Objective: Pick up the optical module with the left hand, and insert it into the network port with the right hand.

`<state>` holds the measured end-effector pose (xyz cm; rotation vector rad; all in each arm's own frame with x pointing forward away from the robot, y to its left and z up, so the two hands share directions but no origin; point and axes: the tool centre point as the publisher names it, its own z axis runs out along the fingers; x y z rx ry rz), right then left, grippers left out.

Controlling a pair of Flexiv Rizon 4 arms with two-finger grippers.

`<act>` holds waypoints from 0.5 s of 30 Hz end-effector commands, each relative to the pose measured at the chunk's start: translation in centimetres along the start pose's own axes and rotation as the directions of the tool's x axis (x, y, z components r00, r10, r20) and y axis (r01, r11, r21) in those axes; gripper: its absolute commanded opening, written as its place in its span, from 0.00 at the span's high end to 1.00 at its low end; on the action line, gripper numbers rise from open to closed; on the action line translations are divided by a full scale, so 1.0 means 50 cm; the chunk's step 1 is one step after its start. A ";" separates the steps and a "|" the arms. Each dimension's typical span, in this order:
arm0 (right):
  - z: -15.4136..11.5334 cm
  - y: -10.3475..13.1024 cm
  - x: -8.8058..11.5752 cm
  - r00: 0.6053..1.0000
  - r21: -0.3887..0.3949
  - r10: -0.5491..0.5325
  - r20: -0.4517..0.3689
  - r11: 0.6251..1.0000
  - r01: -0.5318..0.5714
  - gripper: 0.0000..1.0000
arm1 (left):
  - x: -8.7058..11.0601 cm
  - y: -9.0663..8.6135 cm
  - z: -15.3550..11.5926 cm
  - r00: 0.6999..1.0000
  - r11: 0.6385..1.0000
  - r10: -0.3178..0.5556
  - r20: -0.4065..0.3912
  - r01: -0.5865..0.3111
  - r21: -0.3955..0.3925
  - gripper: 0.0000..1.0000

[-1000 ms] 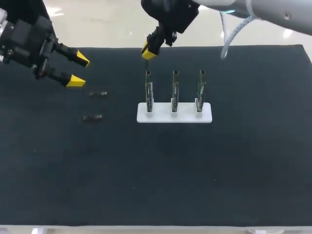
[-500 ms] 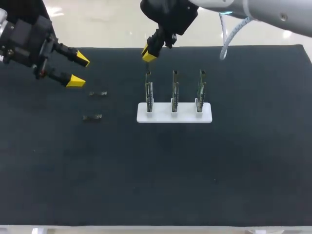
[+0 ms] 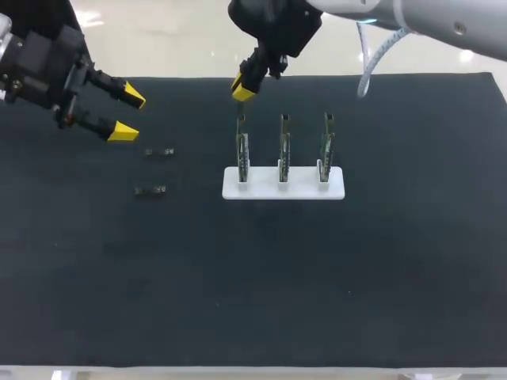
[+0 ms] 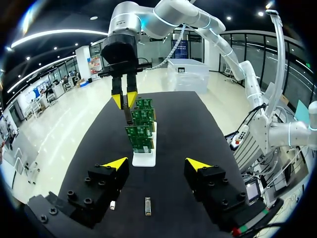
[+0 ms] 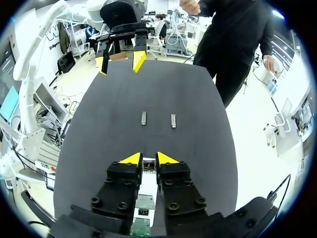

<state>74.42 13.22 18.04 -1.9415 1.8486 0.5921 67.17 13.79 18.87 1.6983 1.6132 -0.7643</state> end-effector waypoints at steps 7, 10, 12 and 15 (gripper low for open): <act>0.013 0.000 0.007 1.000 -0.004 0.002 -0.003 1.000 -0.002 1.00 | -0.001 0.001 0.000 1.000 1.000 -0.001 -0.003 0.001 0.001 0.00; 0.010 0.002 0.004 1.000 -0.007 0.003 -0.008 1.000 -0.004 1.00 | -0.001 0.001 0.000 1.000 1.000 -0.001 -0.003 0.001 0.001 0.00; 0.006 0.003 0.001 1.000 -0.010 0.005 -0.014 1.000 -0.005 1.00 | -0.001 0.001 0.000 1.000 1.000 -0.001 -0.003 0.001 0.001 0.00; -0.002 0.001 -0.003 1.000 -0.016 0.004 -0.022 1.000 -0.005 1.00 | -0.001 0.001 0.000 1.000 1.000 -0.001 -0.003 0.001 0.001 0.00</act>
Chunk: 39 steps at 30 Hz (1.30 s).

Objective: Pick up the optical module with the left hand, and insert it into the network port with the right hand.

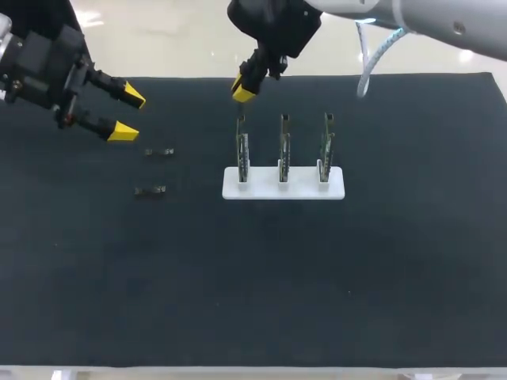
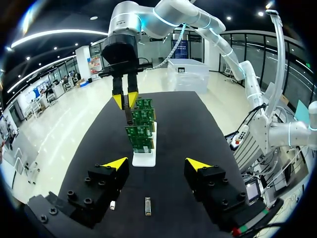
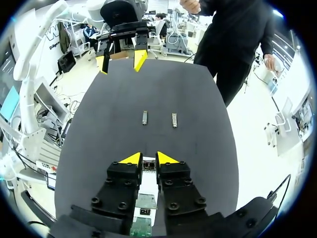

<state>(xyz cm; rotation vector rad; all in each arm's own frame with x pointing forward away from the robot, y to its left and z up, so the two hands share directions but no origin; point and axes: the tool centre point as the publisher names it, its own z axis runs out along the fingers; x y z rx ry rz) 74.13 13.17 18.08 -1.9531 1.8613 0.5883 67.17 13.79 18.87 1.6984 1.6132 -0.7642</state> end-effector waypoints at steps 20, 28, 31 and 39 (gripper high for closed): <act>0.004 -0.006 -0.002 1.000 -0.015 0.003 -0.007 1.000 -0.003 1.00 | -0.001 0.001 0.000 1.000 1.000 -0.001 -0.003 0.001 0.001 0.00; 0.004 -0.005 -0.002 1.000 -0.017 0.007 -0.014 1.000 -0.008 1.00 | -0.001 0.001 0.000 1.000 1.000 -0.001 -0.003 0.001 0.001 0.00; 0.005 -0.005 -0.002 1.000 -0.019 0.007 -0.016 1.000 -0.007 1.00 | -0.001 0.001 0.000 1.000 1.000 -0.001 -0.003 0.001 0.001 0.00; -0.004 -0.006 -0.007 1.000 -0.024 0.007 -0.023 1.000 -0.007 1.00 | -0.001 0.001 0.000 1.000 1.000 -0.001 -0.003 0.001 0.001 0.00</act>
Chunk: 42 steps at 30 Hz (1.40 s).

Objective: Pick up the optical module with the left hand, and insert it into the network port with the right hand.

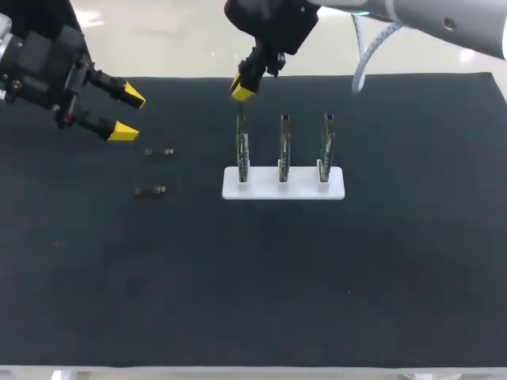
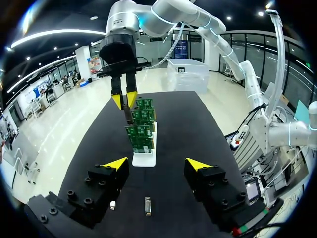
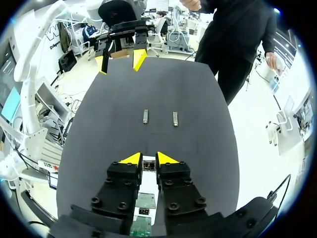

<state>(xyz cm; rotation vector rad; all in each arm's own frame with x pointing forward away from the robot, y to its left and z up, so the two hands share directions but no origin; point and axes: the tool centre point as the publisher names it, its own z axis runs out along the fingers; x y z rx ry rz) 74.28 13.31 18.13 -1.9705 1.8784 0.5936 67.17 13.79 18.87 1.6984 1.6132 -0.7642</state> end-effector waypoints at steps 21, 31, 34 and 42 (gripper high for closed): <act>0.003 0.003 0.000 1.000 -0.011 0.005 -0.007 1.000 -0.006 1.00 | -0.001 0.001 0.000 1.000 1.000 -0.001 -0.003 0.001 0.001 0.00; 0.013 0.001 0.005 1.000 -0.003 0.002 -0.008 1.000 -0.002 1.00 | -0.001 0.001 0.000 1.000 1.000 -0.001 -0.003 0.001 0.001 0.00; 0.012 0.000 0.006 1.000 -0.002 -0.001 -0.009 1.000 0.001 1.00 | -0.001 0.001 0.000 1.000 1.000 -0.001 -0.003 0.001 0.001 0.00; 0.012 -0.005 0.008 1.000 0.000 -0.004 -0.010 1.000 0.004 1.00 | -0.001 0.001 0.000 1.000 1.000 -0.001 -0.003 0.001 0.001 0.00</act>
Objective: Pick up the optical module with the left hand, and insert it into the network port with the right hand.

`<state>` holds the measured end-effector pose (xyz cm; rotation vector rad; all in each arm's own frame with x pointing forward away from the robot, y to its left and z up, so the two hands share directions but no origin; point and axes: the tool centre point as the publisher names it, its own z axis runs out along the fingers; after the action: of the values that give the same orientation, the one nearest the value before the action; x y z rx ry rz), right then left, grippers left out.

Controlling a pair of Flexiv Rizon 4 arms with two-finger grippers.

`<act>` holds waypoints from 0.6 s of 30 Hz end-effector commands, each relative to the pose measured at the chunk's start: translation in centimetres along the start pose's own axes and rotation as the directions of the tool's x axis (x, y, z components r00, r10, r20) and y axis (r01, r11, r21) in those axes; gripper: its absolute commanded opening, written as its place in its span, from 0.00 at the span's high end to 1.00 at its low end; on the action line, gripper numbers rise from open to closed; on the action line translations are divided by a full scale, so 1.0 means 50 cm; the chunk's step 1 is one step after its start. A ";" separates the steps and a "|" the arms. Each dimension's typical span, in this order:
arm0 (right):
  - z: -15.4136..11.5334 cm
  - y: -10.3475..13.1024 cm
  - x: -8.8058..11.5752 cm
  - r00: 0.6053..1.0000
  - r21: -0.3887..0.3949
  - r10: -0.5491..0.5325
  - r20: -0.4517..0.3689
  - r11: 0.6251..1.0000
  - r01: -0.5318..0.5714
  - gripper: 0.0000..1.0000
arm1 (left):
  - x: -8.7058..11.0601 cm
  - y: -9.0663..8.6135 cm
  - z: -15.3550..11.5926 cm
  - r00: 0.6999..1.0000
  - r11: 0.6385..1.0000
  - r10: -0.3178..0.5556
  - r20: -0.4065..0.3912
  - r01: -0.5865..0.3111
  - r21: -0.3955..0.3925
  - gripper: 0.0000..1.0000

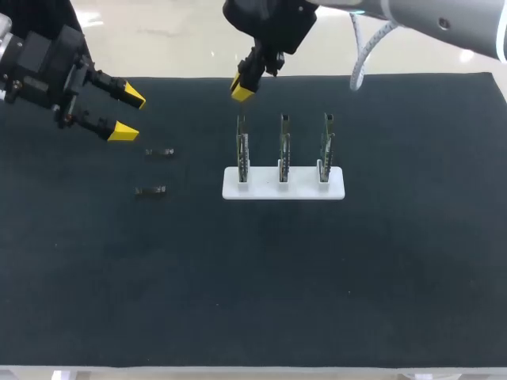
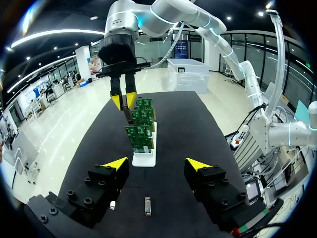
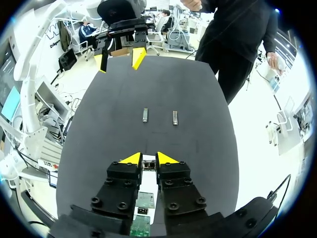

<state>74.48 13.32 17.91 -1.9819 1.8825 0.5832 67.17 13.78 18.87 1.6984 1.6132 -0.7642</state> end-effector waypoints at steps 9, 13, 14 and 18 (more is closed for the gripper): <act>-0.002 0.003 0.001 1.000 -0.005 0.005 -0.004 1.000 -0.005 1.00 | -0.001 0.001 0.000 1.000 1.000 -0.001 -0.003 0.001 0.001 0.00; -0.006 0.003 -0.001 1.000 -0.008 0.006 -0.010 1.000 -0.007 1.00 | -0.001 0.001 0.000 1.000 1.000 -0.001 -0.003 0.001 0.001 0.00; -0.006 0.003 -0.001 1.000 -0.009 0.007 -0.011 1.000 -0.007 1.00 | -0.001 0.001 0.000 1.000 1.000 -0.001 -0.003 0.001 0.001 0.00; -0.005 0.002 -0.001 1.000 -0.008 0.007 -0.010 1.000 -0.007 1.00 | -0.001 0.001 0.000 1.000 1.000 -0.001 -0.003 0.001 0.001 0.00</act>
<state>74.30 13.18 18.16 -1.9868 1.8959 0.5837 67.17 13.78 18.87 1.6984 1.6132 -0.7642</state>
